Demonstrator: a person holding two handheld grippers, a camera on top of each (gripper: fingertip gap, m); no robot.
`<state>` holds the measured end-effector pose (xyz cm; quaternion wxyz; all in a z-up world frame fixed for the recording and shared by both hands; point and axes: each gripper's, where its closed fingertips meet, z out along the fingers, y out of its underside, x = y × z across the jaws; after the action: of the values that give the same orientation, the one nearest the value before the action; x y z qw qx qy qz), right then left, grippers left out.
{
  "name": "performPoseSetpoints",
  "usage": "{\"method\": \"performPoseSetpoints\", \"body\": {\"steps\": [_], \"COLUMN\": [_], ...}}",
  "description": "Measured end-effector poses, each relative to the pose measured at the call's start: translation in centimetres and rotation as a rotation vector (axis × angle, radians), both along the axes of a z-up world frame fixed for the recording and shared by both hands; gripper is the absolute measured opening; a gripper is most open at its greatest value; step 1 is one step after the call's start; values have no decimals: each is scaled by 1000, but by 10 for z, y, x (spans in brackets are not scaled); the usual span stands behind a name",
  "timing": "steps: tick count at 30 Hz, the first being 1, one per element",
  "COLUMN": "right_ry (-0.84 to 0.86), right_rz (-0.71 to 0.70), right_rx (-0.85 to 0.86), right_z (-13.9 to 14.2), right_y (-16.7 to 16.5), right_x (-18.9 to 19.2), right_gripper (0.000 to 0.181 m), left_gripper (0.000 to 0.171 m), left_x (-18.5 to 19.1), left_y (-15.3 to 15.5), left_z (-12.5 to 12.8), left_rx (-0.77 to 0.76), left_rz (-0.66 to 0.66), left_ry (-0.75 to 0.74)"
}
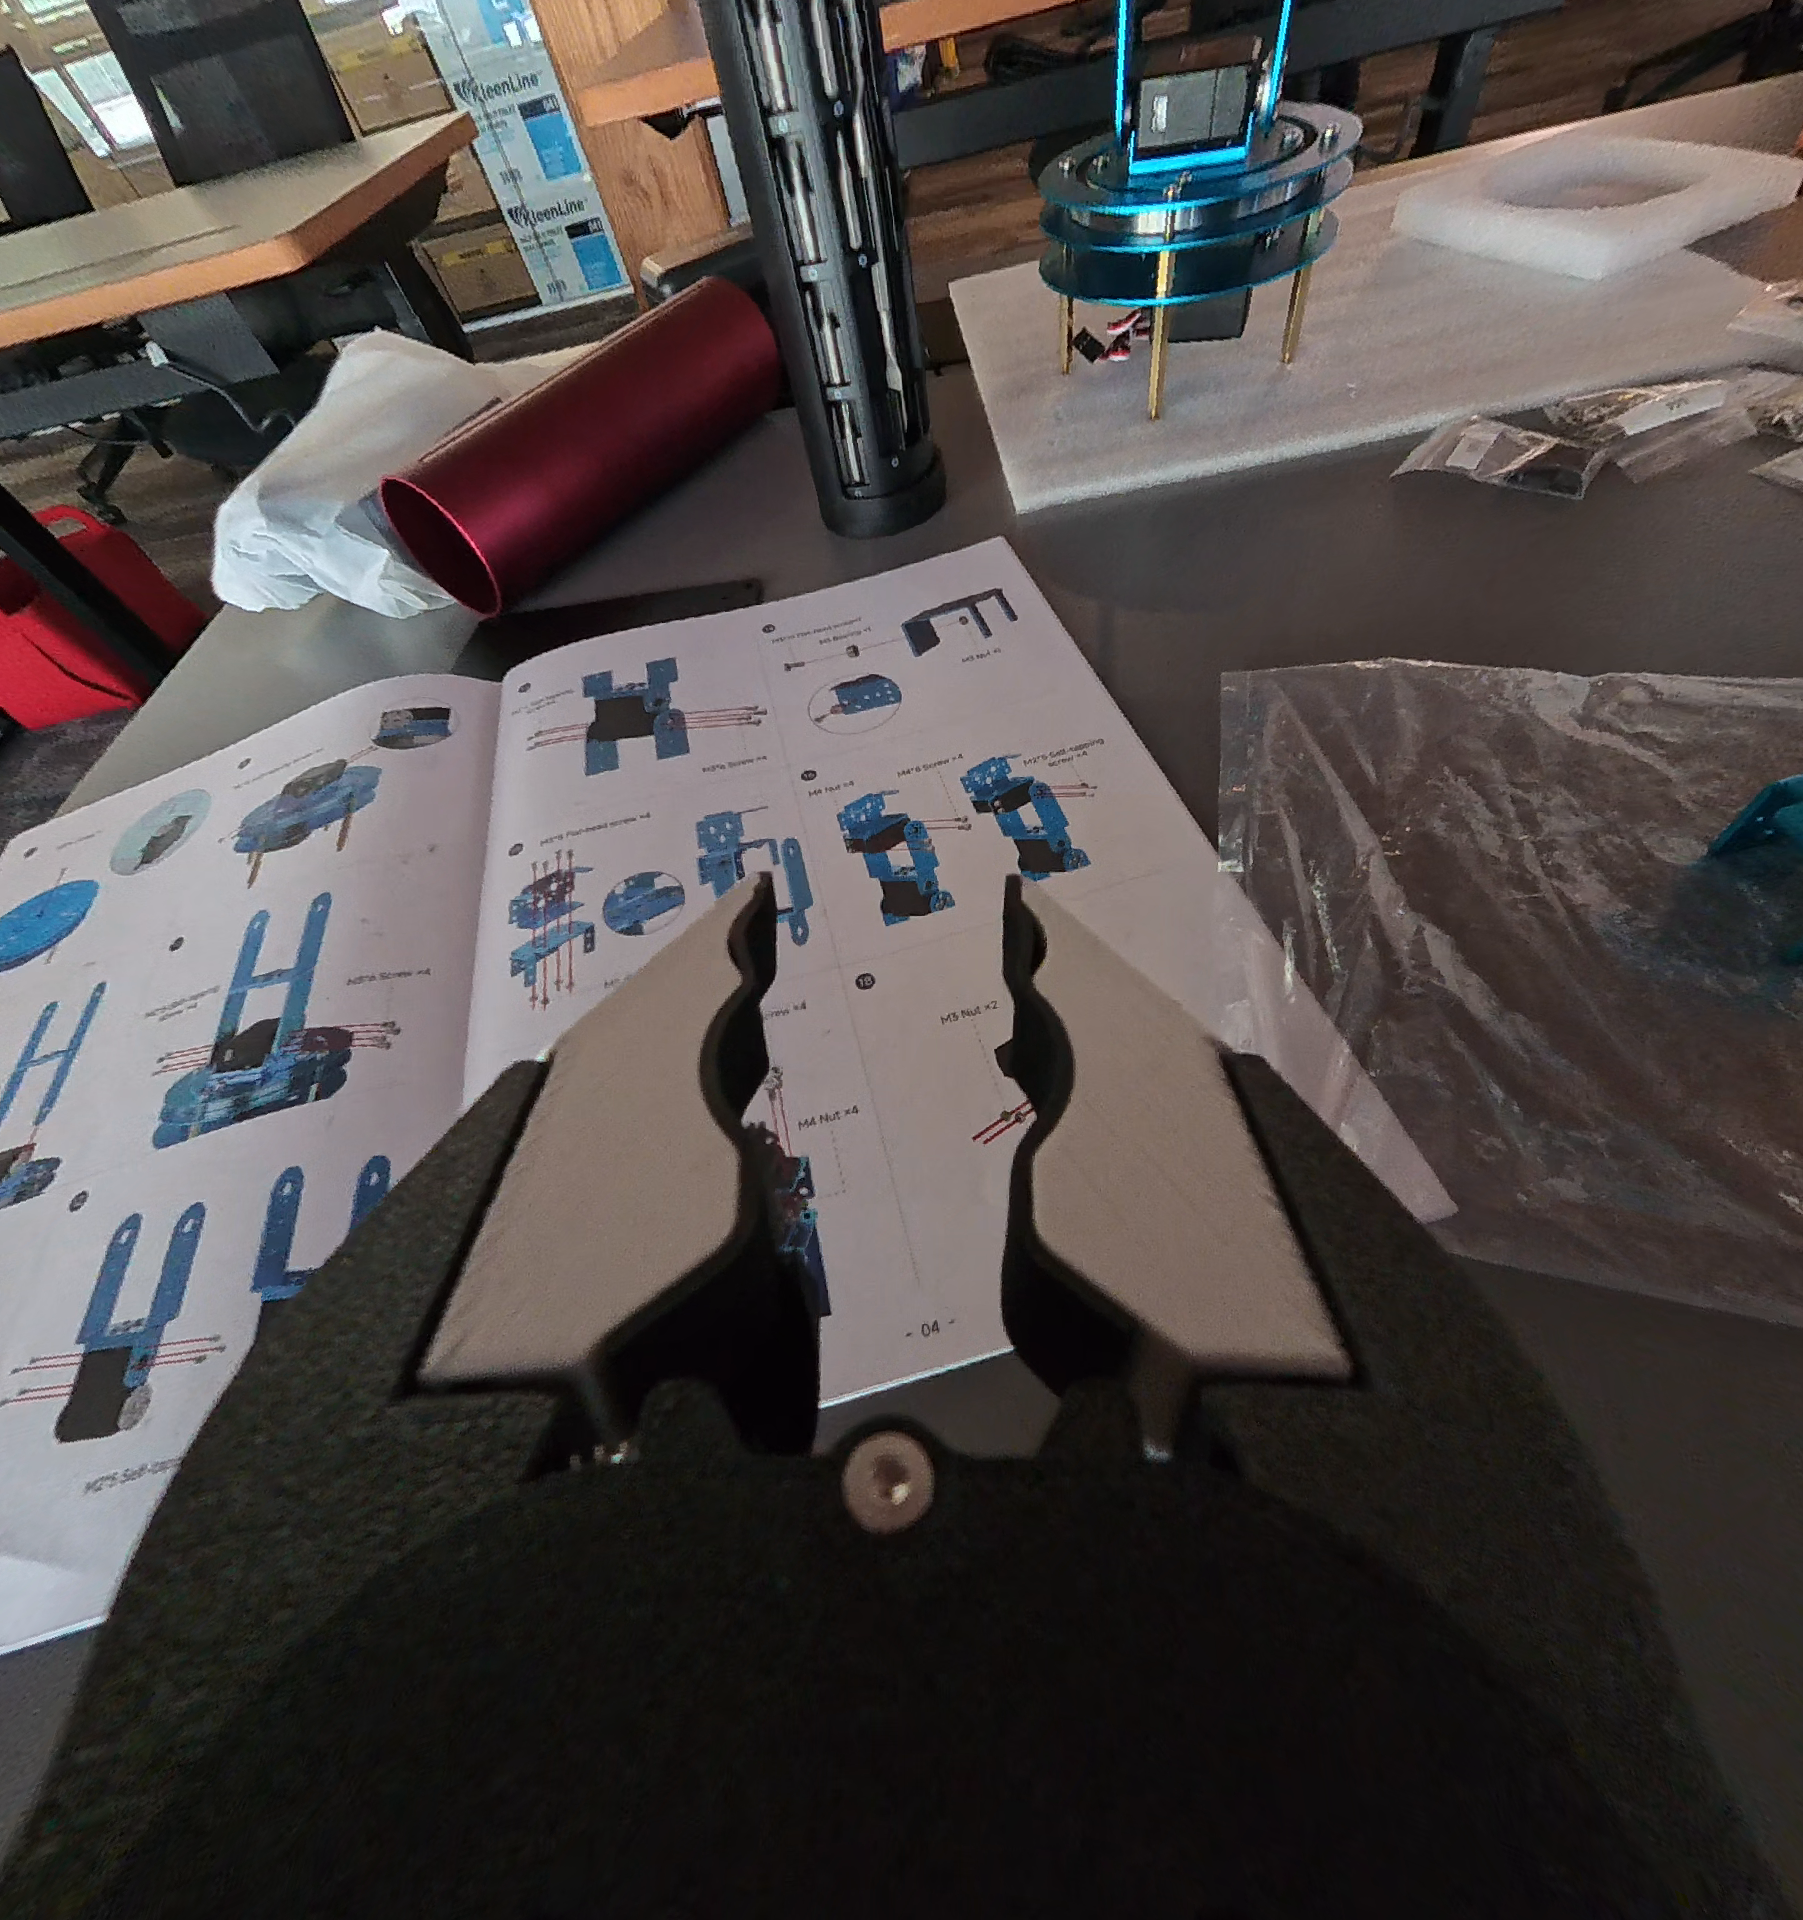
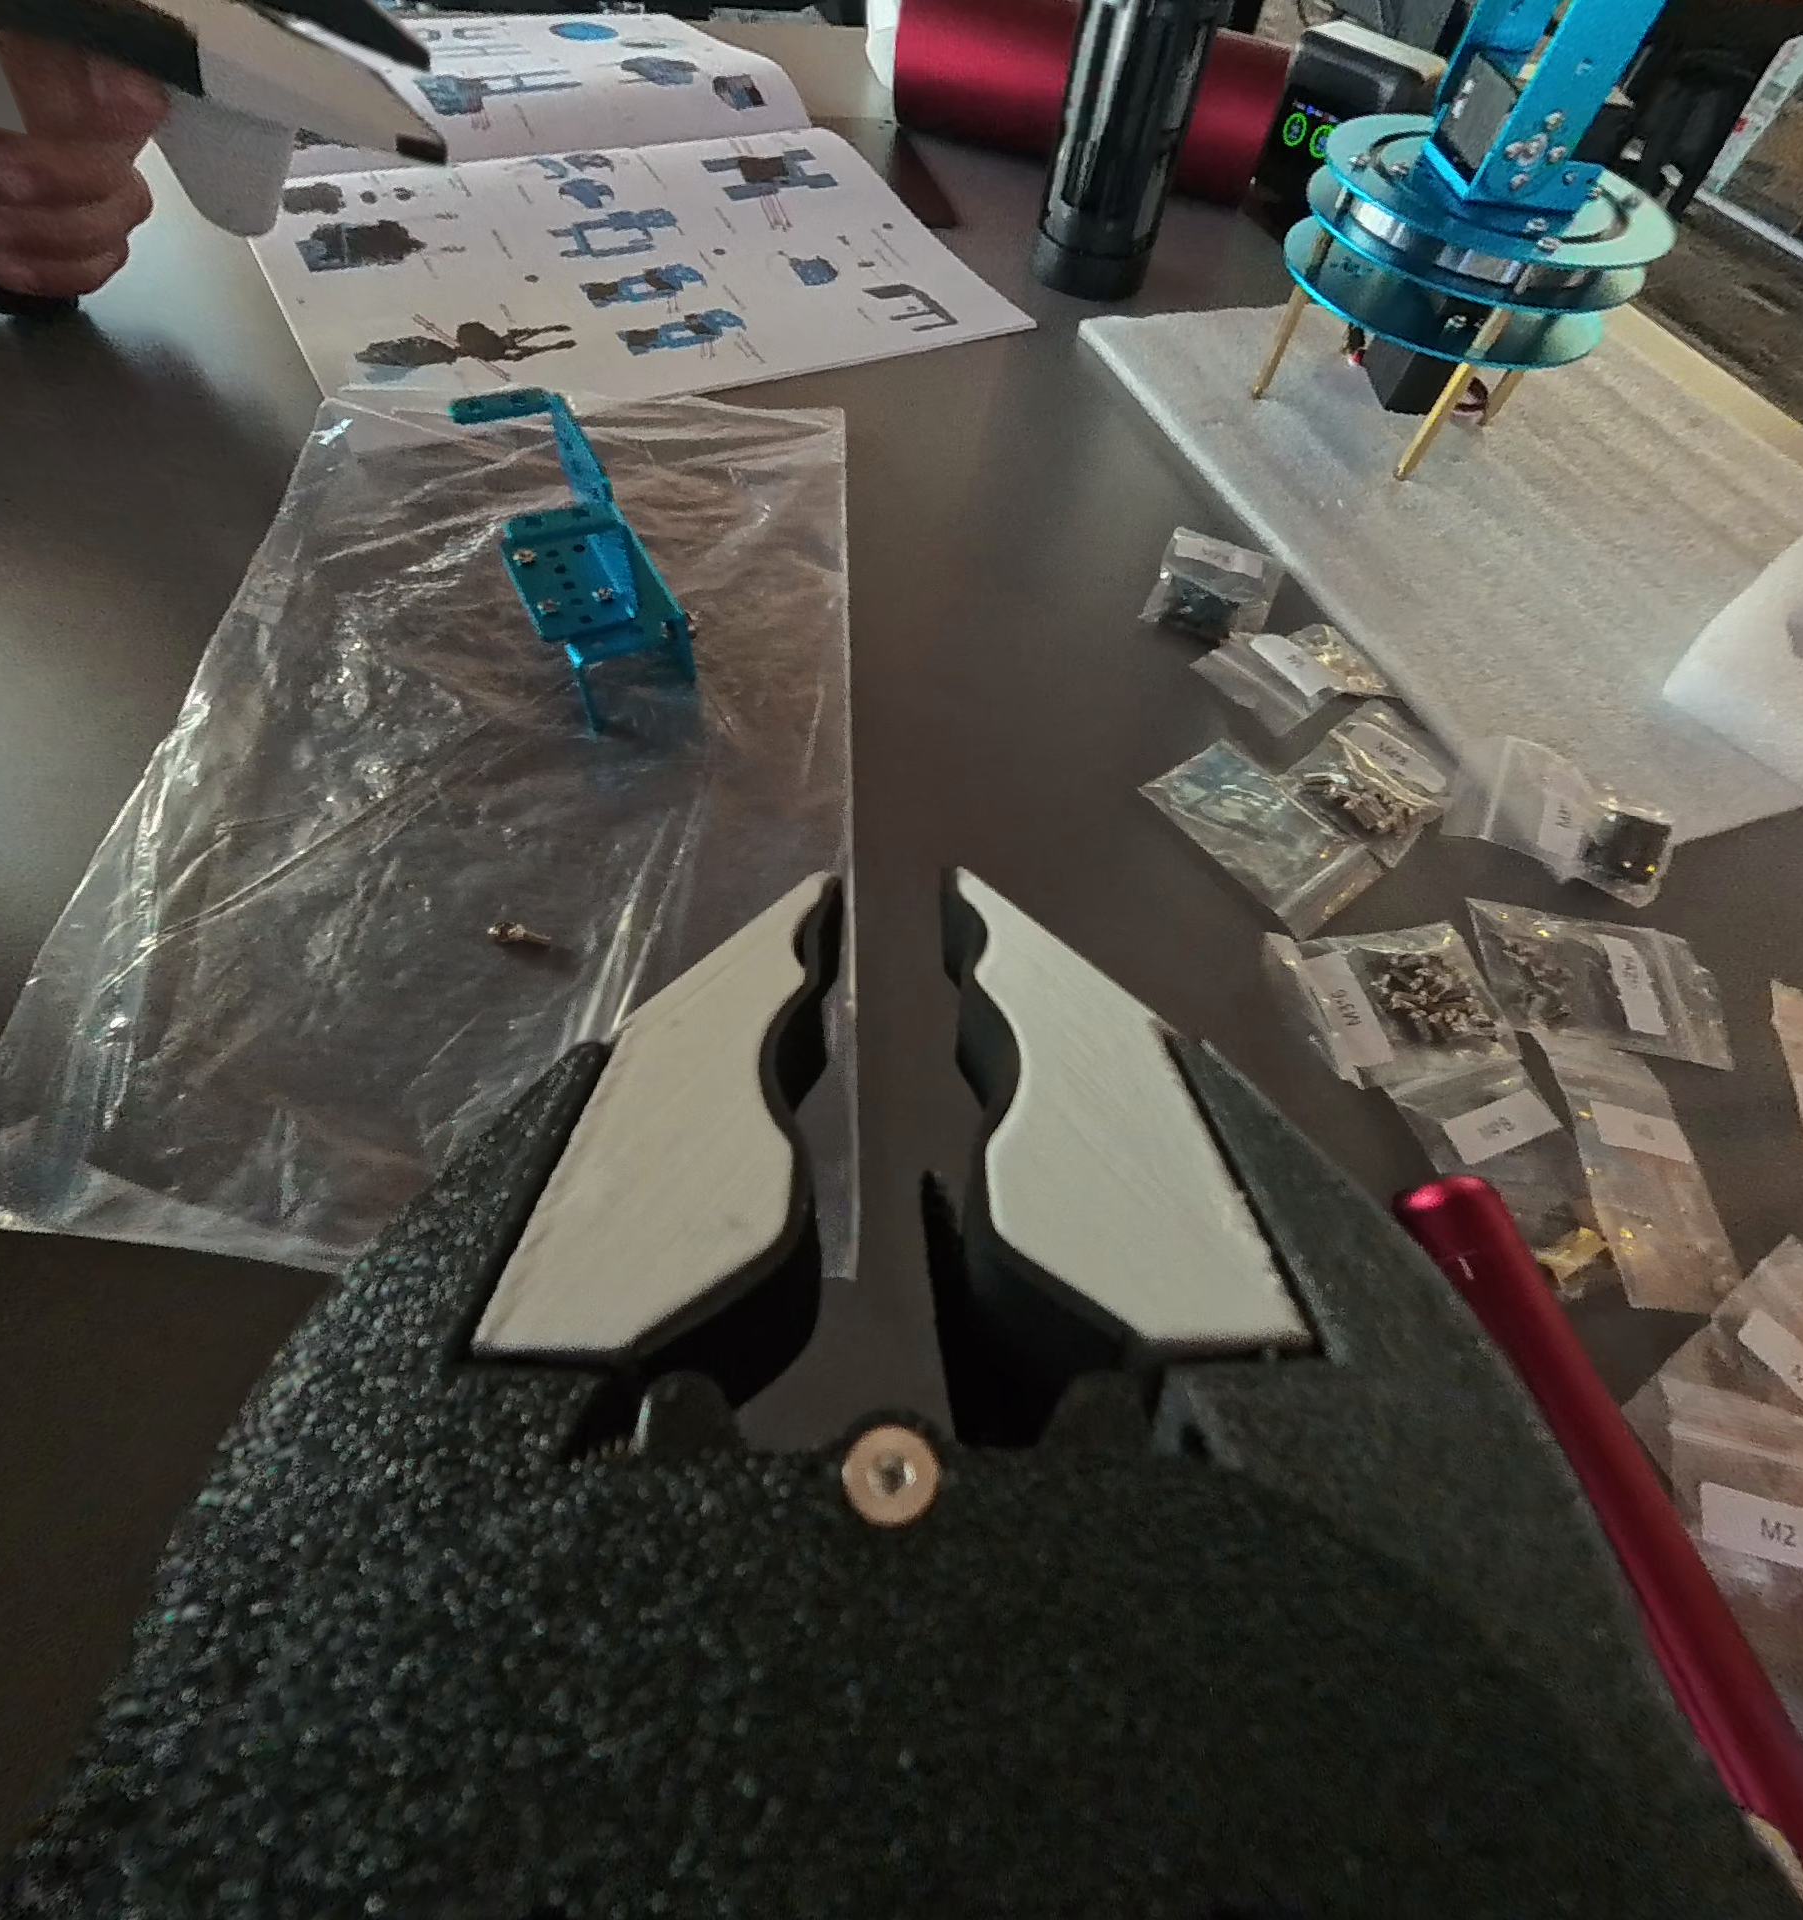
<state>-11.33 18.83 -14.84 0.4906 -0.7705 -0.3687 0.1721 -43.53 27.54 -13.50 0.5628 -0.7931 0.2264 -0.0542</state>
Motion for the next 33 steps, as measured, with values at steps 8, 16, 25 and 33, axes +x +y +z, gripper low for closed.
{"method": "performPoseSetpoints", "body": {"steps": [8, 16, 25, 33], "right_ry": [-20, -238, -650, -836], "right_rz": [302, 377, 778, 865], "right_rx": [-136, -176, -205, -219], "right_z": [-5, -30, -17, -44], "right_y": [-52, -61, -65, -55], "right_x": [-45, -62, -64, -60], "right_gripper": [26, 17, 11, 5], "left_gripper": [43, 43, 42, 42], "left_x": [8, 13, 17, 16], "left_y": [-4, -10, -11, -12], "left_z": [7, 12, 11, 12], "left_rx": [49, 83, 59, 66], "left_rz": [-48, -90, -127, -126], "left_ry": [-7, -9, -27, -34]}}
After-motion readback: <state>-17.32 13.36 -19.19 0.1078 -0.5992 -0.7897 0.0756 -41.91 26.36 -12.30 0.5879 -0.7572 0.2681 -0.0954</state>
